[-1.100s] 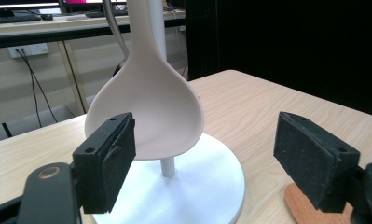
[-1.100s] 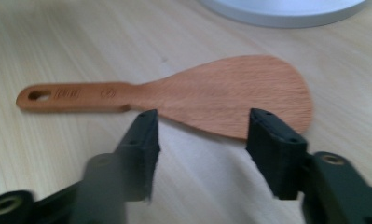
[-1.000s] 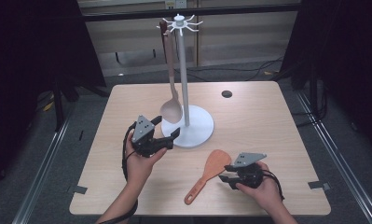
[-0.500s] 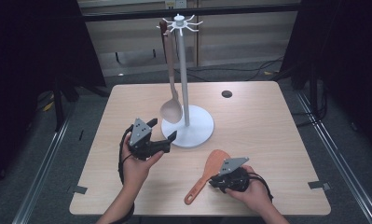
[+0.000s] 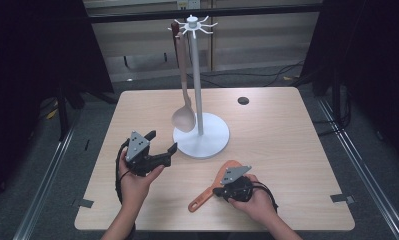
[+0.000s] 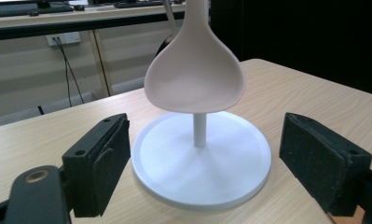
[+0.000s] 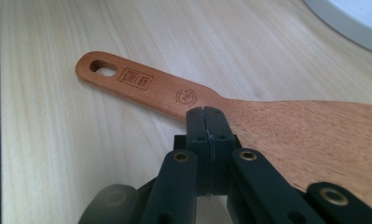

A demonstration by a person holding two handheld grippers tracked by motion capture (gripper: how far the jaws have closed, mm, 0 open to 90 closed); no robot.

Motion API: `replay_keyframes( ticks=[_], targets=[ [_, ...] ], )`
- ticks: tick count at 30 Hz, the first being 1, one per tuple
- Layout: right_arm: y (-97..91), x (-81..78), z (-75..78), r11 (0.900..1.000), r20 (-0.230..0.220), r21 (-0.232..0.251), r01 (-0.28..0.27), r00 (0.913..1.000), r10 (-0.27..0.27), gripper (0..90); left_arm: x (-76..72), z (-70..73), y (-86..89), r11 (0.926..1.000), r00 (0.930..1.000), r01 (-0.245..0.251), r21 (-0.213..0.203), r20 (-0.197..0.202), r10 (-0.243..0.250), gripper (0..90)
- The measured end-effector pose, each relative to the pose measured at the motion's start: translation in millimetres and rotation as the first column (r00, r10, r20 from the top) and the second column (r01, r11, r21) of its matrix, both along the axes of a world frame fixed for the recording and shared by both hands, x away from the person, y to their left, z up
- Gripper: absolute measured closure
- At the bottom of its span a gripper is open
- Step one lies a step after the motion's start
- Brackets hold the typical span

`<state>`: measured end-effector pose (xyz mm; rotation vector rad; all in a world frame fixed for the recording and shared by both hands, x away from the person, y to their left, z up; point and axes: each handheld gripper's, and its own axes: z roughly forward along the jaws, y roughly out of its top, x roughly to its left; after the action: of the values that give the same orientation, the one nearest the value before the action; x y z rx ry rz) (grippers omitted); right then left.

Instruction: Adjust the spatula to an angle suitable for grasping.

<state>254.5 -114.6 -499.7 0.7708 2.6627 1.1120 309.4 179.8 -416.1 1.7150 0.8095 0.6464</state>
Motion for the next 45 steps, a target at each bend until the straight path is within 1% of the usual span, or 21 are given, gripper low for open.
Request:
replay_keyframes(
  ticks=[11,12,13,14,16,17,18,19,20,24,25,29,32,34,36,38,40,41,42,43,45],
  targets=[
    [17.1,15.5,-0.8,0.9999,-0.003,0.008,0.015,0.9999,-0.015,90.0,-9.6,-3.8,19.5,0.9989,0.9988,-0.047,0.005,-0.013,0.047,16.4],
    [18.0,16.6,-0.4,0.9998,-0.014,0.011,0.018,0.9997,-0.018,90.0,-10.6,-4.2,20.4,0.9985,0.9985,-0.053,0.012,-0.014,0.053,16.4],
    [18.6,18.3,-0.3,0.9999,0.0,0.006,0.013,0.9999,-0.013,90.0,-11.4,-4.7,20.9,0.9982,0.9982,-0.058,0.012,-0.016,0.059,16.4],
    [18.9,19.8,0.9,0.9996,-0.003,0.02,0.018,0.9998,-0.018,90.0,-11.9,-5.4,21.2,0.9985,0.9983,-0.056,0.002,-0.019,0.056,16.4],
    [18.7,23.8,3.8,0.9986,0.01,0.036,0.04,0.9992,-0.04,90.0,-13.2,-6.2,21.8,0.9984,0.9982,-0.056,0.006,-0.023,0.056,16.4],
    [18.6,25.9,5.2,0.9971,0.026,0.045,0.061,0.9977,-0.062,90.0,-13.6,-6.6,21.5,0.9984,0.9981,-0.056,0.003,-0.024,0.056,16.4],
    [17.9,28.7,6.8,0.9967,0.037,0.047,0.066,0.997,-0.068,90.0,-14.2,-7.1,21.4,0.9981,0.9978,-0.061,0.005,-0.024,0.061,16.4],
    [17.4,30.9,8.1,0.995,0.04,0.057,0.082,0.9956,-0.084,90.0,-14.6,-7.7,21.0,0.9983,0.9979,-0.059,0.0,-0.026,0.059,16.4],
    [16.3,34.6,8.9,0.993,0.058,0.064,0.099,0.993,-0.103,90.0,-14.8,-8.1,21.7,0.9986,0.9983,-0.052,0.004,-0.027,0.052,16.4],
    [13.6,45.2,7.5,0.9893,0.049,0.074,0.125,0.9904,-0.129,90.0,-16.4,-10.0,23.0,0.998,0.9974,-0.062,0.005,-0.036,0.063,16.4],
    [13.8,46.7,6.8,0.9895,0.053,0.07,0.127,0.99,-0.131,90.0,-17.3,-10.7,22.5,0.9977,0.997,-0.068,-0.002,-0.038,0.068,16.4],
    [16.6,53.8,4.0,0.9901,0.057,0.064,0.125,0.99,-0.129,89.9,-19.3,-11.4,21.1,0.9978,0.9971,-0.066,0.006,-0.038,0.067,16.4],
    [20.6,57.0,0.0,0.9926,0.044,0.043,0.114,0.9923,-0.115,87.3,-20.0,-12.7,20.7,0.9976,0.9966,-0.069,0.002,-0.045,0.069,16.4],
    [22.2,58.0,-4.1,0.9953,0.044,0.014,0.096,0.9944,-0.096,87.8,-19.4,-13.3,21.6,0.9978,0.9966,-0.066,-0.003,-0.051,0.065,16.4],
    [20.8,58.8,-5.8,0.9944,0.037,0.025,0.103,0.9939,-0.104,90.0,-19.3,-12.9,20.1,0.9976,0.9965,-0.069,-0.007,-0.048,0.068,16.4],
    [17.9,59.6,-4.9,0.993,0.04,0.015,0.117,0.9923,-0.118,90.0,-18.7,-12.2,19.4,0.9984,0.9973,-0.056,0.001,-0.048,0.056,16.4],
    [12.0,59.1,-5.0,0.9883,0.031,0.017,0.152,0.9878,-0.152,90.0,-17.9,-12.2,17.8,0.9987,0.9977,-0.051,0.0,-0.045,0.051,16.4],
    [9.5,59.0,-4.7,0.9868,0.031,0.012,0.161,0.9864,-0.162,90.0,-17.6,-12.5,16.4,0.9982,0.9973,-0.059,-0.007,-0.045,0.059,16.4],
    [5.7,59.3,-4.7,0.9864,0.023,0.017,0.163,0.9862,-0.164,90.0,-16.6,-12.5,16.0,0.9988,0.9978,-0.048,0.0,-0.045,0.048,16.3],
    [2.3,59.1,-4.6,0.9846,0.025,0.013,0.175,0.9843,-0.175,90.0,-16.1,-12.9,14.2,0.9988,0.9977,-0.049,-0.009,-0.048,0.048,16.3],
    [-4.9,57.9,-4.1,0.9801,0.022,0.006,0.198,0.9799,-0.198,90.0,-14.9,-12.6,12.2,0.9993,0.9982,-0.037,0.001,-0.047,0.037,16.3]
  ],
)
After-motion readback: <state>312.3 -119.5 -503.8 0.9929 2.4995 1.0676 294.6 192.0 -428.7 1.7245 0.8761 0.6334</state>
